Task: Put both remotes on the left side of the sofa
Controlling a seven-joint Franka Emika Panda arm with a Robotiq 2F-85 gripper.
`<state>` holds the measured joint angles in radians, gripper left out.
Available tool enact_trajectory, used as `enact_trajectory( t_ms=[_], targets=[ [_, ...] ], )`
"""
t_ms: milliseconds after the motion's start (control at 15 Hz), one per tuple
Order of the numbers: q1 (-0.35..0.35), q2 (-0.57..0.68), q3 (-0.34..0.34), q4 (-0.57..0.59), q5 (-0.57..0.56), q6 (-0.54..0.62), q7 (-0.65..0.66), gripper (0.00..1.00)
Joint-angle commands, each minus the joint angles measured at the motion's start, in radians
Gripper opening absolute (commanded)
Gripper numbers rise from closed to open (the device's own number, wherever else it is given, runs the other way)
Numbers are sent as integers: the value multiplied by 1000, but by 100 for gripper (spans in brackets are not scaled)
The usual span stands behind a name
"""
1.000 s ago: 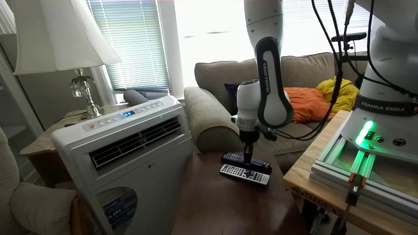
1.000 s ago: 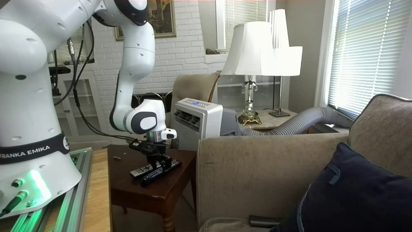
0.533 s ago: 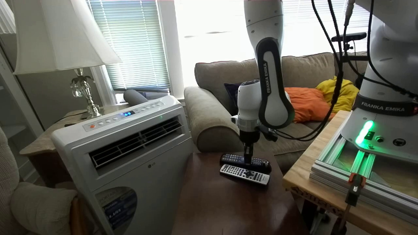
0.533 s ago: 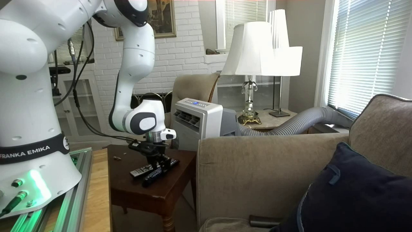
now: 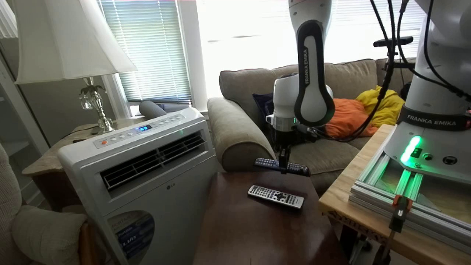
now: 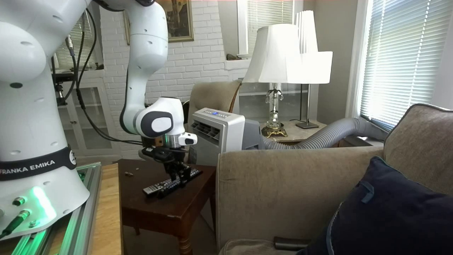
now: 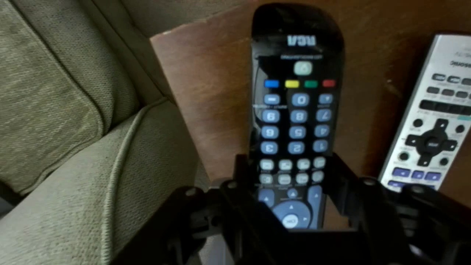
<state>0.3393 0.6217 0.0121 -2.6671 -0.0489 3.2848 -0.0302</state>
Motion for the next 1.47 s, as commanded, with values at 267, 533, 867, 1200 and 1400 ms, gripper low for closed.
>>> enact_trajectory(
  t_ms=[267, 533, 867, 1200, 1400],
  targets=[
    [-294, -308, 25, -88, -43, -220, -96, 28],
    [-615, -303, 231, -1, 142, -393, -196, 28],
    [-643, -187, 143, 156, 273, -523, -162, 28],
    [-624, -54, 72, 244, 326, -366, -83, 28],
    [-593, 49, 9, 304, 295, -302, -1, 28]
  ],
)
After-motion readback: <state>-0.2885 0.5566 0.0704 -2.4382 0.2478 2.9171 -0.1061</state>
